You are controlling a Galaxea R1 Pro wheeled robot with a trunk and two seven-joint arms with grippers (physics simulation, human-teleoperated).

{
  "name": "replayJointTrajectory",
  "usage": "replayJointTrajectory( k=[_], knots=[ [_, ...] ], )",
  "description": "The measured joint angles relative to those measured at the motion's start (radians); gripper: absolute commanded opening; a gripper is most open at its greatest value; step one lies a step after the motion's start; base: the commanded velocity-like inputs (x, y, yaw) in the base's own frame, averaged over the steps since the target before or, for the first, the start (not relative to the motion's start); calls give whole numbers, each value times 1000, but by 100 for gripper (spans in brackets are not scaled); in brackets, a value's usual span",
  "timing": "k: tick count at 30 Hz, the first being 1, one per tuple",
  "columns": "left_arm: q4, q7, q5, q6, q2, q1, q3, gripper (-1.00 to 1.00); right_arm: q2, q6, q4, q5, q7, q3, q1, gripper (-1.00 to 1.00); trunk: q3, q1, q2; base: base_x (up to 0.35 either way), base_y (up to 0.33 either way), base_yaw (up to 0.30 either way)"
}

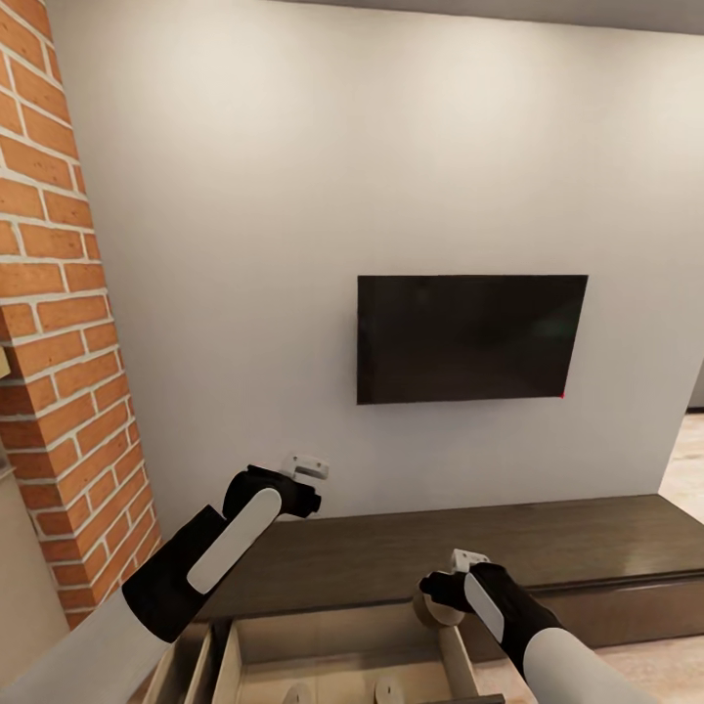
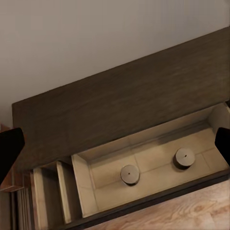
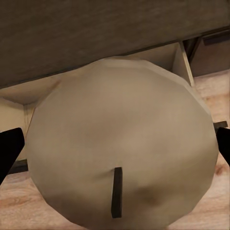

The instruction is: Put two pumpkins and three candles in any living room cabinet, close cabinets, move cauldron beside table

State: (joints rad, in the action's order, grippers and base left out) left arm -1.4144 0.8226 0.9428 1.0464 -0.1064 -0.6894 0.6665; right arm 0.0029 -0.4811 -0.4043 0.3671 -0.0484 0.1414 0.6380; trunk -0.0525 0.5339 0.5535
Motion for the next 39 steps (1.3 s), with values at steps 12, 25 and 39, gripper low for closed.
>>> replayJointTrajectory(
  k=[12,25,39],
  knots=[
    [-2,0,1,0,0,0,-1,100,4,-37,1,-1,-4,0,0,-100,0,0,0,10,0,0],
    [-7,0,2,0,0,0,-1,100,21,-46,8,-1,-10,5,0,-100,0,0,0,0,0,0],
    [-149,-81,34,0,-3,1,-2,100,99,-62,14,-21,-91,9,24,-100,15,19,35,0,0,0]
  ],
)
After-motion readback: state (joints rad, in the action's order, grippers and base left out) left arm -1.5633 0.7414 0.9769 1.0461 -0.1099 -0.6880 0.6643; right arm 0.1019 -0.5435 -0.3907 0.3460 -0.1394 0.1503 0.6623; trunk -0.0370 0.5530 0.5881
